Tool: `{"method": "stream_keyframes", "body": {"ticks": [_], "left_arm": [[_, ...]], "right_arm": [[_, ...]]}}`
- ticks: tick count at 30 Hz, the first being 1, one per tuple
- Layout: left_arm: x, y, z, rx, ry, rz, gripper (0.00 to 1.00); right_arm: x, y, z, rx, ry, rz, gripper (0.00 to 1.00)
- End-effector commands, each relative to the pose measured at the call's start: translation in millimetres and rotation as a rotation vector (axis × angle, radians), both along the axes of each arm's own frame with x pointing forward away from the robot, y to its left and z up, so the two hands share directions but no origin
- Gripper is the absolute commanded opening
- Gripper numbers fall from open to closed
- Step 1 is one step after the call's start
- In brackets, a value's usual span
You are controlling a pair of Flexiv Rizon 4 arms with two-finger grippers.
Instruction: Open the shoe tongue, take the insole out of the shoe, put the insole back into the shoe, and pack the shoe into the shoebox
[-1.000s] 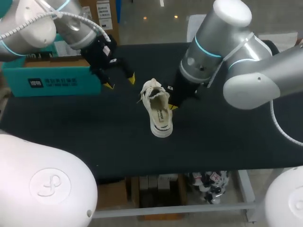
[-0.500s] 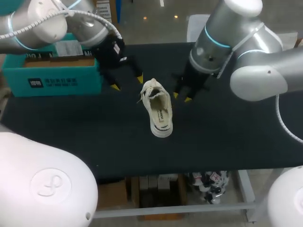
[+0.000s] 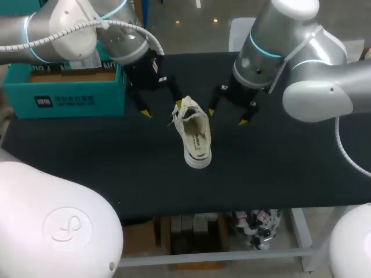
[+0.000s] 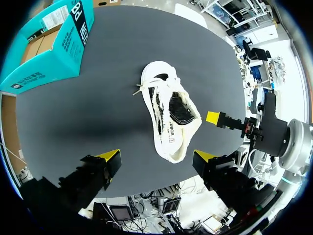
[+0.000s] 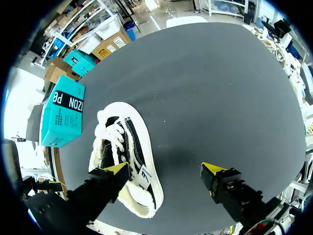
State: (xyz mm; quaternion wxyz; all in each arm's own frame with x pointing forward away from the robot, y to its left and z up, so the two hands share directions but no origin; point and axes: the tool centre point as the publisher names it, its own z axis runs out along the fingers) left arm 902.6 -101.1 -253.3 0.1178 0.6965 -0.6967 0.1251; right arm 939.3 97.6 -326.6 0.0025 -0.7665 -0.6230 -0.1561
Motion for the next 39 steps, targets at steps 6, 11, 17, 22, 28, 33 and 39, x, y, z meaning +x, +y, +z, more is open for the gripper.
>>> {"method": "stream_keyframes", "body": {"ticks": [6, 11, 17, 22, 28, 33, 39], "left_arm": [[-2.1, -19, -32.8, 0.035, 0.04, 0.024, 1.0], [1.0, -27, -47.6, 0.059, 0.051, 0.026, 1.0], [11.0, -30, -59.7, 0.066, 0.076, 0.021, 1.0], [15.2, -33, -68.8, 0.077, 0.098, 0.004, 1.0], [10.8, -32, -76.3, 0.065, 0.125, -0.013, 1.0], [3.7, -37, -83.5, 0.095, 0.118, -0.024, 1.0], [1.5, -46, -92.4, 0.109, 0.049, -0.015, 1.0]], "right_arm": [[8.3, -25, 7, -0.065, -0.143, 0.015, 1.0], [24.5, -33, 1, -0.065, -0.136, 0.073, 1.0], [46.5, -34, -9, -0.085, -0.1, 0.09, 1.0], [55.9, -38, -7, -0.098, -0.085, 0.101, 1.0], [63.3, -48, -6, -0.108, -0.068, 0.11, 1.0], [67.0, -63, -9, -0.078, -0.078, 0.184, 1.0], [70.4, -74, -15, -0.076, -0.096, 0.208, 1.0]]}}
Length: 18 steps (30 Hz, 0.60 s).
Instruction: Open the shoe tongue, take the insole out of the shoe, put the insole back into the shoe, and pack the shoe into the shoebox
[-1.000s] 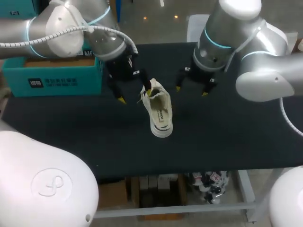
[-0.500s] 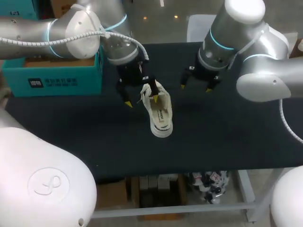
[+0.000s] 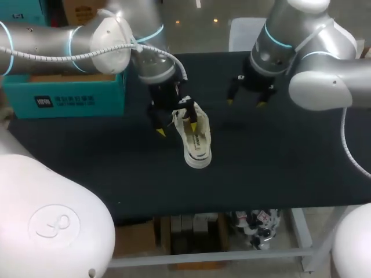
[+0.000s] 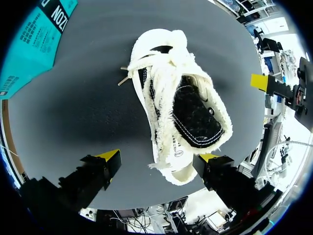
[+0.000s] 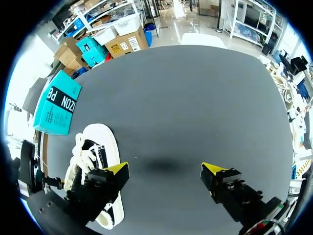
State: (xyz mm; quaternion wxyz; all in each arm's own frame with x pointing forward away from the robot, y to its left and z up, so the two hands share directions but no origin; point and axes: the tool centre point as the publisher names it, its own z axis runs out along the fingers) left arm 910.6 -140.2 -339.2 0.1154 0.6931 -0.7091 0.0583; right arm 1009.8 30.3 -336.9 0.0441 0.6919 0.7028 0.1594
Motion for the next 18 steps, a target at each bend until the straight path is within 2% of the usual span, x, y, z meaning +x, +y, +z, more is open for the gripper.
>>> {"method": "stream_keyframes", "body": {"ticks": [1, 4, 5, 6, 7, 8, 10, 11, 18], "left_arm": [[-5.5, -9, -8.1, 0.012, -0.054, 0.019, 1.0], [-2.1, -12, -11.3, 0.019, -0.081, 0.034, 1.0], [-0.9, -12, -12.4, 0.018, -0.087, 0.034, 0.92], [1.7, -11, -12.8, 0.019, -0.09, 0.045, 0.63], [3.1, -11, -13.4, 0.032, -0.1, 0.045, 0.42], [5.4, -11, -14.5, 0.034, -0.099, 0.059, 0.35], [8.9, -10, -15.7, 0.042, -0.096, 0.062, 0.06], [10.2, -10, -15.9, 0.043, -0.096, 0.078, 0.0], [16.6, -4, -15.4, 0.051, -0.108, 0.113, 0.0]], "right_arm": [[0.3, -7, -6, 0.016, -0.007, 0.008, 1.0], [2.3, -7, -9, 0.013, -0.016, 0.02, 1.0], [3.2, -6, -10, 0.004, -0.023, 0.029, 1.0], [3.9, -6, -11, 0.005, -0.026, 0.032, 1.0], [5.2, -5, -11, -0.008, -0.032, 0.039, 1.0], [6.1, -4, -12, -0.012, -0.037, 0.05, 1.0], [8.0, -3, -12, -0.023, -0.044, 0.063, 1.0], [8.9, -3, -13, -0.027, -0.05, 0.076, 1.0], [12.1, 0, -13, -0.054, -0.098, 0.159, 1.0]]}}
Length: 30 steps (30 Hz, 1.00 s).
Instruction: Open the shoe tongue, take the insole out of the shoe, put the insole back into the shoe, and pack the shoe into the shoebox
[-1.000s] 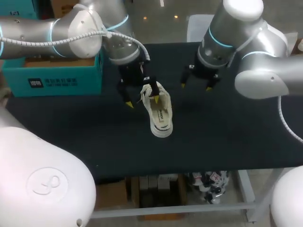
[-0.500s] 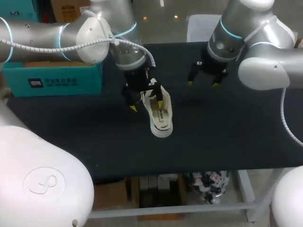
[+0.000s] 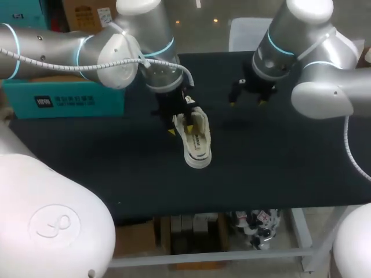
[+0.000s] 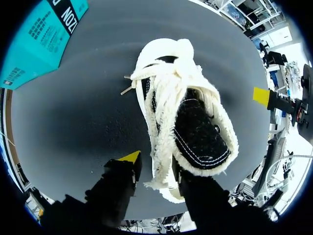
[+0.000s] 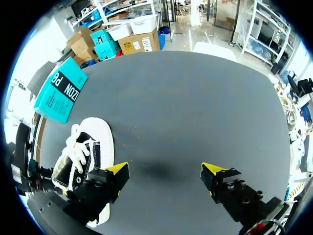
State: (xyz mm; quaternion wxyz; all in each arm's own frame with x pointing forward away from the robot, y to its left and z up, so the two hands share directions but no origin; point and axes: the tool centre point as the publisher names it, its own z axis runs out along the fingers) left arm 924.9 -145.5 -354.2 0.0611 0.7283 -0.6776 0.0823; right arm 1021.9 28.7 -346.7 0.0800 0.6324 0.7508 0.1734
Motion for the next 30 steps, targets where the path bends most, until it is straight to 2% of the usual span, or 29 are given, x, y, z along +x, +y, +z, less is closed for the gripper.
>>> {"method": "stream_keyframes", "body": {"ticks": [1, 6, 10, 23, 30], "left_arm": [[3.2, 2, -0.6, 0.013, -0.014, 0.019, 0.0], [9.7, 3, -4.6, 0.034, -0.028, 0.059, 0.0], [12.2, 5, -1.9, 0.025, -0.044, 0.062, 0.0], [18.9, 13, 37.6, 0.019, -0.134, 0.055, 0.0], [18.2, 23, 66.3, 0.022, -0.185, 0.041, 0.0]], "right_arm": [[0.0, 2, -3, -0.008, -0.011, 0.022, 1.0], [3.5, 7, -8, -0.016, 0.008, 0.041, 1.0], [4.2, 13, -9, -0.04, 0.01, 0.076, 1.0], [17.7, 16, 0, -0.132, 0.049, 0.066, 1.0], [28.5, 14, 1, -0.186, 0.076, 0.106, 1.0]]}}
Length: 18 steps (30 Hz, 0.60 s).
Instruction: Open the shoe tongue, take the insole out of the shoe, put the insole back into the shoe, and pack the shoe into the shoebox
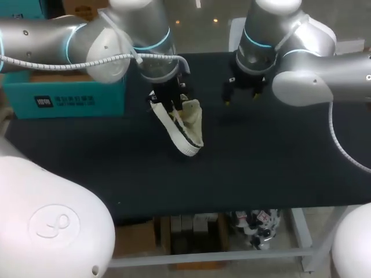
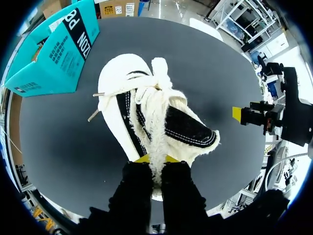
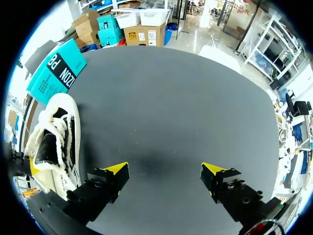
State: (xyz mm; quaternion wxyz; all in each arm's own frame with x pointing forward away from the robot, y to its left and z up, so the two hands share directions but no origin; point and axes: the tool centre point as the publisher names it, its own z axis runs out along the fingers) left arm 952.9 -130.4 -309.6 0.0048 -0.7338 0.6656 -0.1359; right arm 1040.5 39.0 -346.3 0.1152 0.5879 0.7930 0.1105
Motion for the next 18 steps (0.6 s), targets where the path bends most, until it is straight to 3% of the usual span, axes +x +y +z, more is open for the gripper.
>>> {"method": "stream_keyframes", "body": {"ticks": [1, 8, 18], "left_arm": [[-9.1, 9, 24.4, 0.005, -0.028, -0.001, 0.0], [1.4, 14, 45.5, 0.014, -0.064, -0.025, 0.0], [24.8, 21, 89.0, 0.02, -0.133, -0.039, 0.0]], "right_arm": [[11.3, 3, 0, -0.028, 0.06, 0.019, 1.0], [15.5, 2, 0, -0.073, 0.099, 0.125, 1.0], [7.7, -3, 0, -0.112, 0.113, 0.116, 1.0]]}}
